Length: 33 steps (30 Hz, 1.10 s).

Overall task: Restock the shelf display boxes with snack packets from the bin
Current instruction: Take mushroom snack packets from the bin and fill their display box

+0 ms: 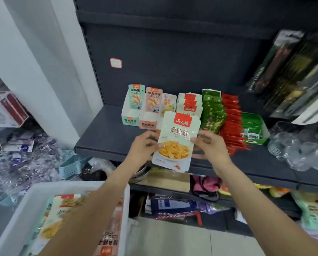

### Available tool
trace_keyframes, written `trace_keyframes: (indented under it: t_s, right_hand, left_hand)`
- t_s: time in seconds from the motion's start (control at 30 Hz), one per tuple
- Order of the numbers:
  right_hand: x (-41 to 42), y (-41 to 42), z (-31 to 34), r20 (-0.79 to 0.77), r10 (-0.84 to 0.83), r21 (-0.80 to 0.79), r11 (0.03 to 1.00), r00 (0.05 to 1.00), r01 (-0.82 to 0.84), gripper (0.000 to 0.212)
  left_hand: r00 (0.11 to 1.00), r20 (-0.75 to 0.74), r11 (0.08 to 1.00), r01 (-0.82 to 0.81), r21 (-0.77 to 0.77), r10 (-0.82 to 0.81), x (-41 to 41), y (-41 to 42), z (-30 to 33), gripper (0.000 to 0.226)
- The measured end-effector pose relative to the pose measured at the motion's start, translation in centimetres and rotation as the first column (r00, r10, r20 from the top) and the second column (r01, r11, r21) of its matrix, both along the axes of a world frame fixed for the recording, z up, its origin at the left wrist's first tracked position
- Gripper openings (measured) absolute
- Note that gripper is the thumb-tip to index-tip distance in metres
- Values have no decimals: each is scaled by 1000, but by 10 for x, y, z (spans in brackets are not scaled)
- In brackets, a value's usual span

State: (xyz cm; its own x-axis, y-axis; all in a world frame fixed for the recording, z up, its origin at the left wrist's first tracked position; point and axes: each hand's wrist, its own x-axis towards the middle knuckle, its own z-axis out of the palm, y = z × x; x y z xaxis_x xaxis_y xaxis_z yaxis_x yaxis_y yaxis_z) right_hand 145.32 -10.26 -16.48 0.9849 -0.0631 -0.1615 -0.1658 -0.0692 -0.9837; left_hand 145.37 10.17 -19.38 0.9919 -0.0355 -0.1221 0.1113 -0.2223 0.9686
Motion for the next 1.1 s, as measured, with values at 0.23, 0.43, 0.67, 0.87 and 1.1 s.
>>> trace_keyframes:
  t_s: [0.23,0.43,0.67,0.87,1.1]
  right_hand:
    - [58,-50,21,78,15,-28,1000,997,-13,12]
    - [128,-62,33,156,-125,21,992,980,124,10]
    - [189,-75,35,226,-308,155,948,924,278,5]
    - [220,-77,29,175,-243,118,967,954,225,6]
    - [239,-74,24,164,-207,139,973,964,186,9]
  left_hand:
    - [998,66,1000,5,-1,-5,60,-53,20,18]
    - [977,213,988,-30,154,-3,139,-59,30,35]
    - [965,159,828,89,554,-210,219,-65,5,60]
    - [968,105,803,125,583,-226,234,-67,-6,49]
    - [953,74,919,258,298,-292,220,-59,-5,13]
